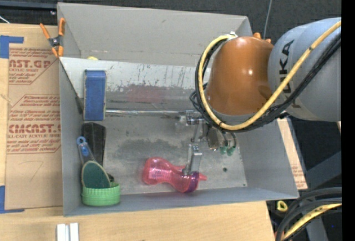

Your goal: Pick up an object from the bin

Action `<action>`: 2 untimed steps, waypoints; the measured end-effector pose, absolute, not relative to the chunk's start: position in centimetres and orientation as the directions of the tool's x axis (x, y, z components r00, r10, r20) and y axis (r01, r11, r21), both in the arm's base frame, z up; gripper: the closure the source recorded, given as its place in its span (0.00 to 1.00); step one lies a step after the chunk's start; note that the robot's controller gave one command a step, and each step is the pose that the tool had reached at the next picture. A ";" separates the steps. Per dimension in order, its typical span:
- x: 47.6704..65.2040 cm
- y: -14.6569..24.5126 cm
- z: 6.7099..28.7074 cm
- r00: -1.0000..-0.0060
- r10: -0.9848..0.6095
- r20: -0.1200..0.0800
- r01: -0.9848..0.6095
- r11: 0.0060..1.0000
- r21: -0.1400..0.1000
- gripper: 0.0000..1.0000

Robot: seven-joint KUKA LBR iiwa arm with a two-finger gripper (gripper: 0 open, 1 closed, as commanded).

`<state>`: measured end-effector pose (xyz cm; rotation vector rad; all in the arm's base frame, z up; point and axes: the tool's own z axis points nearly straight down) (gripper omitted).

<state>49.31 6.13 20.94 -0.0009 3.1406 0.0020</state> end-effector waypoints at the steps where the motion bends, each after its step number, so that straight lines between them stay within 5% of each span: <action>1: 49.3 6.1 20.9 -1.000 -0.001 -0.001 -0.001 1.000 0.001 1.00; 2: 49.3 6.1 20.9 -1.000 -0.001 -0.001 -0.001 1.000 0.001 1.00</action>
Offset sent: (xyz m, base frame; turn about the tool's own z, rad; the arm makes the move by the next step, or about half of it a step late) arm 0.0000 0.0000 0.0000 0.0000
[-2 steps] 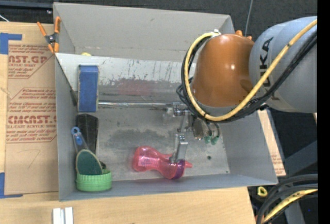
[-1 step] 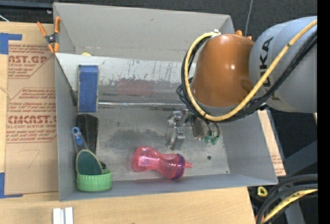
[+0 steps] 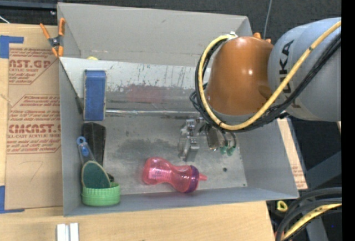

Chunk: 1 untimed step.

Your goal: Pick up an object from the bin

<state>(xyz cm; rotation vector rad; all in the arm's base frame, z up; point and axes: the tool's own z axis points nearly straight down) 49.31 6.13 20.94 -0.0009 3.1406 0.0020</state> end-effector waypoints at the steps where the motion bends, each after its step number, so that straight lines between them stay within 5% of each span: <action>1: 49.9 13.0 16.0 -1.000 -0.024 0.002 -0.024 1.000 0.004 1.00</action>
Offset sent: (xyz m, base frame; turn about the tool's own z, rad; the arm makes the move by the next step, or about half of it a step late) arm -0.0003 0.0855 -0.0497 -0.1394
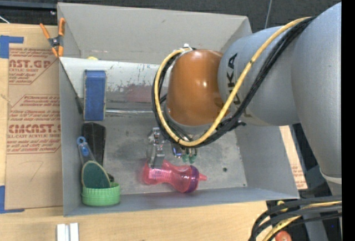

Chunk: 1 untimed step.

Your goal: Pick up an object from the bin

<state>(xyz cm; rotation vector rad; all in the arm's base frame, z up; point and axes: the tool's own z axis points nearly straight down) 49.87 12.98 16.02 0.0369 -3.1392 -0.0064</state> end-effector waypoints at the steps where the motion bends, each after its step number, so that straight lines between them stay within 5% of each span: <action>1: 49.3 14.8 15.9 -0.990 -0.140 -0.006 -0.140 0.990 0.000 1.00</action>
Offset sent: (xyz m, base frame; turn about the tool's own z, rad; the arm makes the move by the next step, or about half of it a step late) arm -0.0194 -0.0641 -0.0574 -0.1896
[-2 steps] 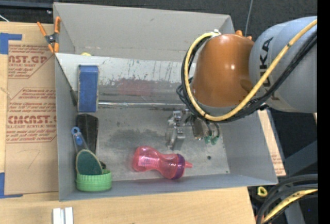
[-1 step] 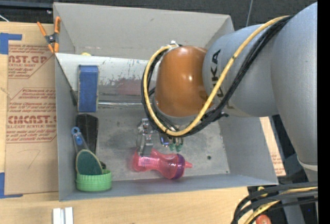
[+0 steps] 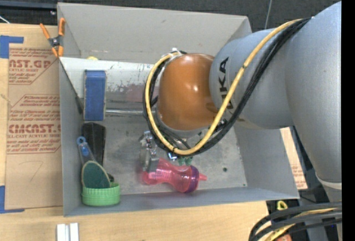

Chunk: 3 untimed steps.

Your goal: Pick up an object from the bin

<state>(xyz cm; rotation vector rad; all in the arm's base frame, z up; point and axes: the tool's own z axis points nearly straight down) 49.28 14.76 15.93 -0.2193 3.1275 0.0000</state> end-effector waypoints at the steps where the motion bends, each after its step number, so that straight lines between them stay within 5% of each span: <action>1: 47.8 6.3 10.0 -0.978 -0.207 0.005 -0.207 0.978 -0.001 1.00; 2: 48.9 4.1 8.9 -0.931 -0.365 -0.014 -0.365 0.931 0.002 1.00; 3: 48.9 7.5 12.0 -0.978 -0.209 -0.003 -0.209 0.978 0.004 1.00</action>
Offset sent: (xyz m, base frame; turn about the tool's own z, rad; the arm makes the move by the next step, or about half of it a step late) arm -0.0032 -0.1059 -0.0691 -0.2361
